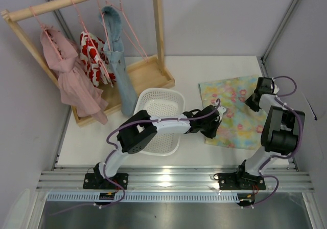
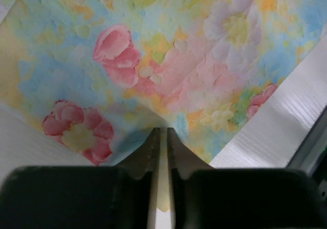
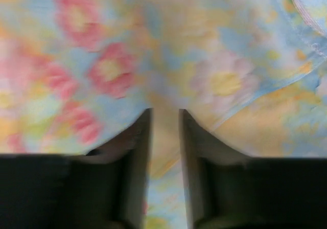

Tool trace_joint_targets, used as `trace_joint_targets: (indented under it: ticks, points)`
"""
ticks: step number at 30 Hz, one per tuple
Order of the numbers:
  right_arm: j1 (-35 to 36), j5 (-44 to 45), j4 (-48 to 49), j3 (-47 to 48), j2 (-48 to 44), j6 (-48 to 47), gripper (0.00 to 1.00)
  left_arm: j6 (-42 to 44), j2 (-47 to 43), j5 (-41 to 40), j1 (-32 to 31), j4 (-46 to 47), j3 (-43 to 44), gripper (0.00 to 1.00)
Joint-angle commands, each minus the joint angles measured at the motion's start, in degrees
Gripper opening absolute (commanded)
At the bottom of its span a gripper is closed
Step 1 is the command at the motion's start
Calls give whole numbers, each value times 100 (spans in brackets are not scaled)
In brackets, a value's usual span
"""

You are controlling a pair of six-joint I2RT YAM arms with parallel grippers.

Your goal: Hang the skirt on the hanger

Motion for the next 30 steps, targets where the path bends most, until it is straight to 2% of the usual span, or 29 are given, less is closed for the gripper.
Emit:
trace_joint_targets:
  ticks: [1,3,4,5,7,8,12,17,21,25,30]
  points:
    - [276,-159,-281,677,-980,-418,48,246,-720,165,127,-227,408,17]
    - [329,-404,-421,870,-1523,-532,63,334,-976,174,215,-307,557,30]
    - [330,-727,-457,923,-1718,-585,76,378,-1125,165,251,-412,575,42]
    - [330,-774,-500,959,-1903,-638,82,474,-1431,95,321,-465,584,49]
    - [329,-1064,-632,1020,-2483,-647,96,510,-1758,-45,391,-649,505,71]
    - [330,-1160,-641,1021,-2676,-603,99,501,-2142,-124,479,-676,383,74]
    - [338,-2091,-685,1099,-3363,-568,99,335,-3074,-265,769,-869,-92,99]
    - [400,-2365,-957,1196,-3943,-322,100,97,-3885,-582,1339,-1826,47,99]
    - [453,-2514,-1265,1161,-4225,-436,100,123,-4421,-1319,1481,-2538,512,99]
    - [479,-2769,-1415,1144,-4348,-567,99,-34,-4747,-2502,1508,-2934,908,99]
    - [672,-3235,-1239,1240,-4304,-831,99,-430,-4528,-3788,1560,-3873,1952,98]
